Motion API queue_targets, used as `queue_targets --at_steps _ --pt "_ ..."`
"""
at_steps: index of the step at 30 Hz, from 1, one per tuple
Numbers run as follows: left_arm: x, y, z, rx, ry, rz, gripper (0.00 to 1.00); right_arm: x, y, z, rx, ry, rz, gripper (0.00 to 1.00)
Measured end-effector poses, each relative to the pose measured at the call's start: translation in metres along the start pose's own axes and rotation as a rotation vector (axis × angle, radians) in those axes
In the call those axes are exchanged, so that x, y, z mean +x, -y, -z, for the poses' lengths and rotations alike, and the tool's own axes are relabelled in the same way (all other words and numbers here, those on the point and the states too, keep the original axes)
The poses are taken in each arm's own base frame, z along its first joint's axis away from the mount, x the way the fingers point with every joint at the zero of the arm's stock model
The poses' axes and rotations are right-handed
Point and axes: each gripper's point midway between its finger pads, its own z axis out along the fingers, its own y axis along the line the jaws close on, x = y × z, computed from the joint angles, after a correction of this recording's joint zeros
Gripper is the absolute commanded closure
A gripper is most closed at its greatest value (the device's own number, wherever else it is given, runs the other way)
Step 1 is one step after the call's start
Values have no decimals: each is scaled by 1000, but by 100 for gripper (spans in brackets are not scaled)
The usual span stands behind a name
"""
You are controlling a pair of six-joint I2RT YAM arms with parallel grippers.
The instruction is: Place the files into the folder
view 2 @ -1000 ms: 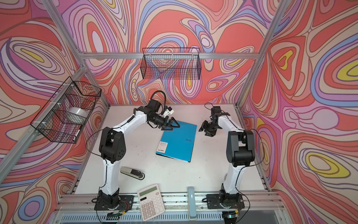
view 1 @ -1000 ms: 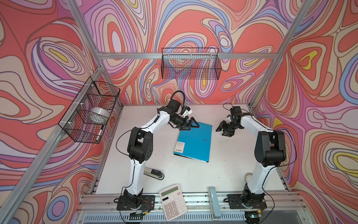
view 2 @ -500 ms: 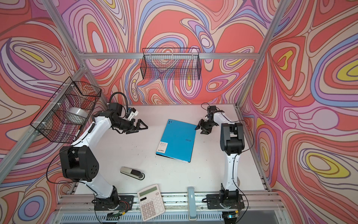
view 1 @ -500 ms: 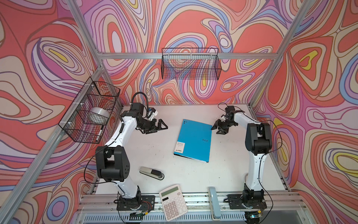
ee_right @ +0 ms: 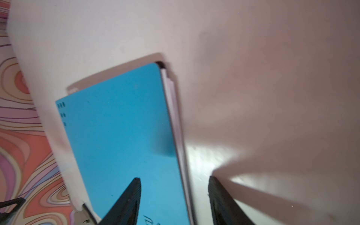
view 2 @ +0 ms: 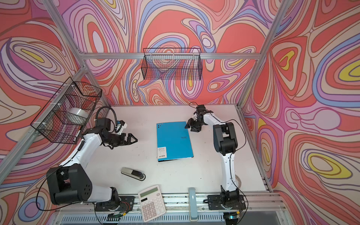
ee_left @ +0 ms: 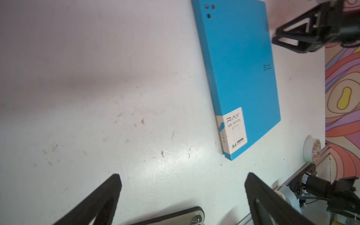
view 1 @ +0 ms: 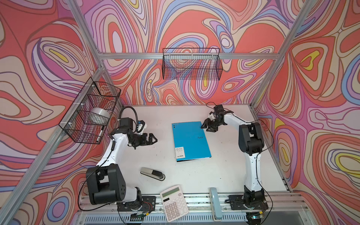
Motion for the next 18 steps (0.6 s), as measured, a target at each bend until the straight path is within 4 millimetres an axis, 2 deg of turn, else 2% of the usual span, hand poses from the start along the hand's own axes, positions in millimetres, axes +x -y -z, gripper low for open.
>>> queue_targets --at_steps 1,5,7,10,13,18 --pt "3 -13 -7 -13 23 28 0 1 10 10 22 47 -7 28" --pt "13 -46 -32 -54 130 76 0 -7 41 64 86 304 62 25" --pt "19 -55 -42 -68 198 71 0 -9 47 91 117 437 115 16" --pt "20 -63 -48 -89 299 38 0 -4 45 118 140 596 217 14" --pt "13 -68 -45 -115 402 -6 0 14 56 131 181 713 291 13" --pt "-17 -65 -26 -137 612 -99 0 41 81 139 269 806 361 13"
